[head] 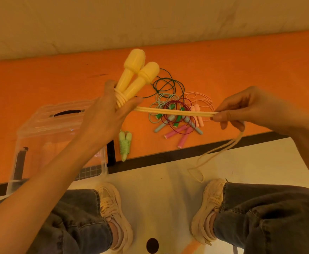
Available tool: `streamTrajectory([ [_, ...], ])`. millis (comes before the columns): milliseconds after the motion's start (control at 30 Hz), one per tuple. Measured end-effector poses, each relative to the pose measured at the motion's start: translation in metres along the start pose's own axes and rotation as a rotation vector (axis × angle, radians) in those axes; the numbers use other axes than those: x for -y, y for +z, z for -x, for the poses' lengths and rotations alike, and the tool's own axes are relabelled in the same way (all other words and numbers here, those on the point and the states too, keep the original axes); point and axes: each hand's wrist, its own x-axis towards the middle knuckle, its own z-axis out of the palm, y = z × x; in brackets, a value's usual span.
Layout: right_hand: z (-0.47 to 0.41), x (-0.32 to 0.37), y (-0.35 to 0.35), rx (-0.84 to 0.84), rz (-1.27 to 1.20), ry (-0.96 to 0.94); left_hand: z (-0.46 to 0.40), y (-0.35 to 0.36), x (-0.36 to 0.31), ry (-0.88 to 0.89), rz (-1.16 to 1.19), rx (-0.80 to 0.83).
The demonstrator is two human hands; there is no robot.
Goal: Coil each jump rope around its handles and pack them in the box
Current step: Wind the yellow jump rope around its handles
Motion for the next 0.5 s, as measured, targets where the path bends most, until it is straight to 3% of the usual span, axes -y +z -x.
streamTrajectory([
  [133, 0.009, -0.001, -0.008, 0.164, -0.040, -0.067, 0.004, 0.005, 0.000, 0.003, -0.137, 0.049],
  [333, 0.009, -0.006, -0.017, 0.148, -0.198, -0.164, 0.008, 0.012, -0.005, 0.142, -0.340, 0.140],
  [433, 0.008, -0.003, -0.014, 0.209, -0.261, -0.171, 0.010, 0.018, -0.005, 0.225, -0.558, 0.099],
  [500, 0.008, 0.001, -0.009, 0.286, -0.273, -0.171, 0.009, 0.027, 0.001, 0.226, -0.585, 0.098],
])
